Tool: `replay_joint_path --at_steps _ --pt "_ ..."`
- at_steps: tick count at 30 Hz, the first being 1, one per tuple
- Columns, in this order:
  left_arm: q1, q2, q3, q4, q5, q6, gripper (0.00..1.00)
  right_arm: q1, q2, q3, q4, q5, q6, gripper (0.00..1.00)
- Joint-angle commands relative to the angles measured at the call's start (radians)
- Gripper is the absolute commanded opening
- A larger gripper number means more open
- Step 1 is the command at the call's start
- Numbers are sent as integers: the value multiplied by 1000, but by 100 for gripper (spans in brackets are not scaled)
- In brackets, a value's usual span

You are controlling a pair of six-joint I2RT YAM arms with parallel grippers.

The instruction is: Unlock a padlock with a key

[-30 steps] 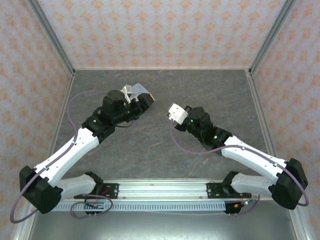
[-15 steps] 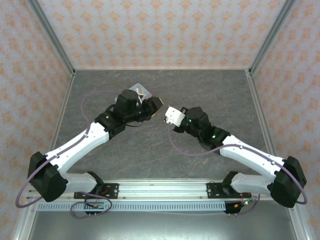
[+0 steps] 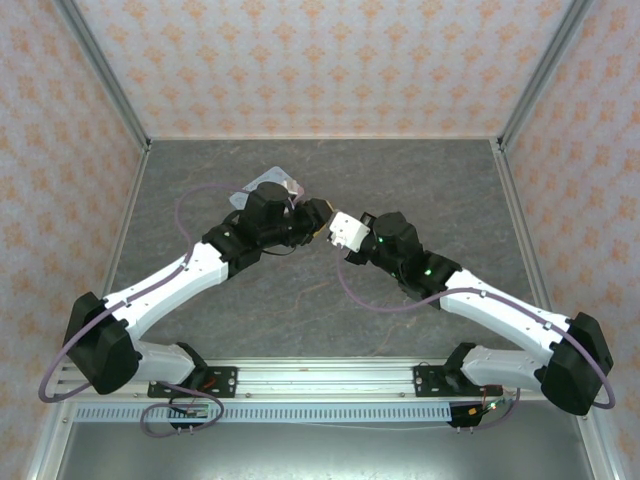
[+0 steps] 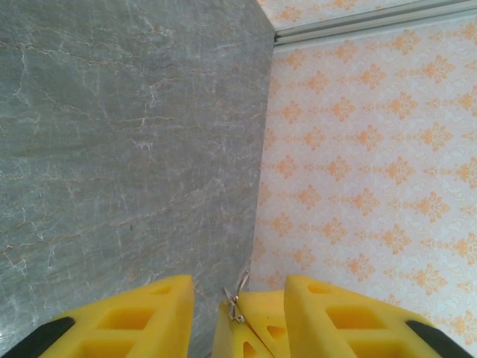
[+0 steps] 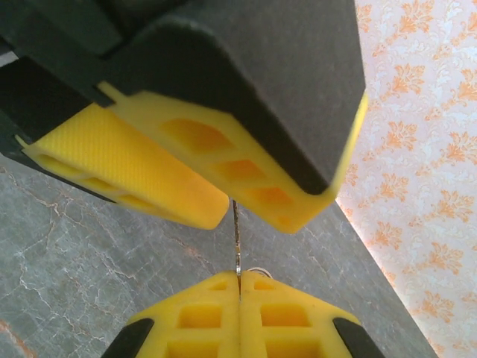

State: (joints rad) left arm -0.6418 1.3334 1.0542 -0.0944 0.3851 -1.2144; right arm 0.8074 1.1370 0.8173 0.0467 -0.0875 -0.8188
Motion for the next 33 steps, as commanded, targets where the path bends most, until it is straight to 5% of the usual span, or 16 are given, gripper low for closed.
replay_joint_path --at_steps 1,23,28,33 --pt "-13 7 38 29 -20 -14 34 9 -12 35 20 -20 19 0" --pt "-18 6 43 -13 -44 16 1 10 -42 35 -25 -34 63 0" --pt "-18 -24 52 -50 -78 117 0 10 -81 32 -124 -72 124 28" --pt "-16 -49 99 -135 -107 330 0 -2 -145 -7 -140 -130 250 42"
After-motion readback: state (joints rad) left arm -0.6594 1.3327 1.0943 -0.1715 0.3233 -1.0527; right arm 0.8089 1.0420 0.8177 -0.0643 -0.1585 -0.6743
